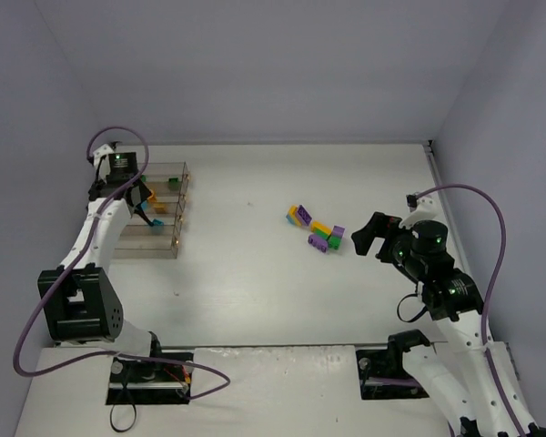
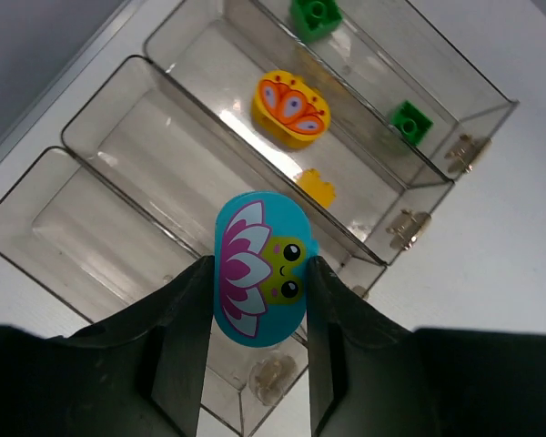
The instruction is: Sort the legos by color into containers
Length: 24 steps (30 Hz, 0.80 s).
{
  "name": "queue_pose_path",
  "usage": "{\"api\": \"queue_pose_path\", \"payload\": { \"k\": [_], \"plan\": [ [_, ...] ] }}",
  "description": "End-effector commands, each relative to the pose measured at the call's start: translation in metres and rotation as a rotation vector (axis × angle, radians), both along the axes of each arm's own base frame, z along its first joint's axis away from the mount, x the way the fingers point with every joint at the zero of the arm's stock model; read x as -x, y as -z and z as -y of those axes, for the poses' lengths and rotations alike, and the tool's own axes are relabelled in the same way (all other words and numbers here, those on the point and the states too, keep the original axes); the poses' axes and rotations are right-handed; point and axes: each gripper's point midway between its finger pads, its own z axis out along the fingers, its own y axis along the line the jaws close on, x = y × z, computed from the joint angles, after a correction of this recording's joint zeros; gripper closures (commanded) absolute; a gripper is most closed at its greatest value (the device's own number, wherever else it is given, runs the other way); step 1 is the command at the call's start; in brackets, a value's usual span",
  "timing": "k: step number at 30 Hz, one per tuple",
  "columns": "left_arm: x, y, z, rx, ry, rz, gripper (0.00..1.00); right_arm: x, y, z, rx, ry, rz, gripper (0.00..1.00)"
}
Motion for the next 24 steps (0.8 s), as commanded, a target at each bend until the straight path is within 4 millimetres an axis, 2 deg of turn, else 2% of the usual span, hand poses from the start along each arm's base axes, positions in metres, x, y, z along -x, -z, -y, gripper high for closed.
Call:
{"api": "queue_pose_path", "payload": {
  "k": [1,8,11,13,15,16,21,23,24],
  "plan": [
    [0.004,-0.012,-0.024,0.089,-0.128,0.072,0.93,-0.011,-0.013,-0.001,-0.006,-0.001,0.064,0.00],
    [-0.003,0.002,-0.055,0.172,-0.263,0.077,0.88,-0.010,-0.015,0.000,-0.006,0.000,0.071,0.00],
    [-0.013,0.017,-0.063,0.202,-0.305,0.066,0.86,-0.009,-0.016,0.000,-0.007,0.001,0.078,0.00],
    [-0.021,0.018,-0.064,0.229,-0.308,0.073,0.84,-0.008,-0.015,0.001,-0.006,0.005,0.077,0.00],
    [-0.027,0.029,-0.064,0.251,-0.325,0.060,0.82,-0.008,-0.016,0.001,-0.007,0.007,0.078,0.00],
    [-0.028,0.031,-0.064,0.258,-0.333,0.057,0.77,-0.008,-0.016,0.001,-0.008,0.008,0.079,0.00],
    [-0.025,0.049,-0.061,0.318,-0.391,0.025,0.74,-0.009,-0.016,0.002,-0.005,0.012,0.078,0.00],
    [-0.020,0.052,-0.059,0.324,-0.407,0.024,0.67,-0.009,-0.016,0.002,-0.005,0.016,0.078,0.00],
    [-0.019,0.050,-0.061,0.319,-0.414,0.031,0.59,-0.009,-0.016,0.003,-0.004,0.017,0.080,0.00]
  ]
}}
